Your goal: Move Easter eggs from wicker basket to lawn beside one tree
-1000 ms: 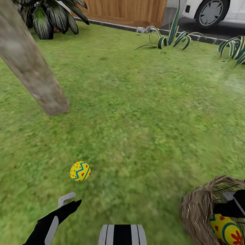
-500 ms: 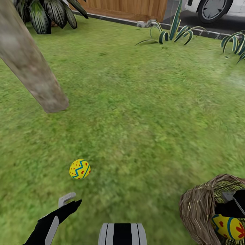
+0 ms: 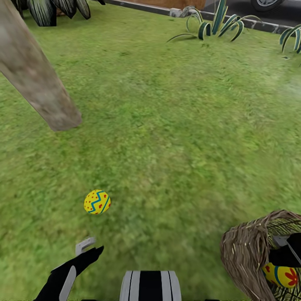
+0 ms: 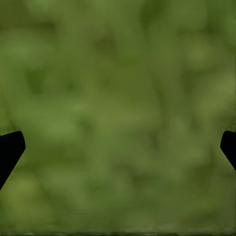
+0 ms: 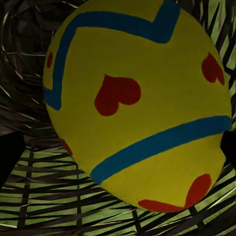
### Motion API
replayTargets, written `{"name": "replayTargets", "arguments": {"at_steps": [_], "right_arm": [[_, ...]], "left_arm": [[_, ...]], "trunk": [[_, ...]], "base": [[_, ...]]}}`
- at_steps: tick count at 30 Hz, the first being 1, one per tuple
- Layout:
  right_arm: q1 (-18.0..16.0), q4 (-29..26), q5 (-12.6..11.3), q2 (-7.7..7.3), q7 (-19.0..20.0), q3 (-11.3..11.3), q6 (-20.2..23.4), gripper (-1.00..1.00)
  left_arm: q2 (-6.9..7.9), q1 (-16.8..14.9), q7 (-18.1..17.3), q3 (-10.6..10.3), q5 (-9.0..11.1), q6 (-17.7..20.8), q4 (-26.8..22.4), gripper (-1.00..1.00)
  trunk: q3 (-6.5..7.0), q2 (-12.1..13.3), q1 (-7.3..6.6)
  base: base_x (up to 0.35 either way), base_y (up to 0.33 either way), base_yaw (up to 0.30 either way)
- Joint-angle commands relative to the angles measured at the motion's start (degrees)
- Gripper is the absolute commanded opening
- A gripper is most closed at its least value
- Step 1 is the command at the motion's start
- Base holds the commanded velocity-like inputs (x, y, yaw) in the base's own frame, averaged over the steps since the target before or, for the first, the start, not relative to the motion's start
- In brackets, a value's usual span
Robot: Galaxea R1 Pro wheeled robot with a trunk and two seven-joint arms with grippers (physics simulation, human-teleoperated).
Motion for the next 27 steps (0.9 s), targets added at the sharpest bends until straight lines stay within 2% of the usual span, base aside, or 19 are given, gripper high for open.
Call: {"name": "replayTargets", "arguments": {"at_steps": [1, 6, 18, 27], "right_arm": [[0.0, -0.1, 0.7, 0.02, 0.5, -0.1, 0.2, 1.0], [0.0, -0.1, 0.8, 0.05, 0.5, -0.1, 0.2, 1.0], [0.0, 0.0, 0.0, 0.04, 0.8, -0.3, -0.4, 1.0], [0.0, 0.4, 0.8, 0.19, 0.5, -0.1, 0.0, 1.0]], "left_arm": [[-0.13, 0.0, -0.2, 0.3, 0.4, 0.5, 0.3, 1.0], [-0.25, 0.0, -0.2, 0.3, 0.4, 0.5, 0.7, 1.0], [-0.47, 0.0, -0.3, 0.3, 0.4, 0.5, 0.7, 1.0], [-0.54, 0.0, -0.3, 0.3, 0.4, 0.5, 0.7, 1.0]], "trunk": [[-0.26, 0.0, 0.01], [-1.37, -0.1, 0.14], [-1.37, -0.1, 0.14], [-1.37, -0.1, 0.14]], "base": [[0.0, 0.0, 0.0], [0.0, 0.0, 0.0], [0.0, 0.0, 0.0], [0.0, 0.0, 0.0]]}}
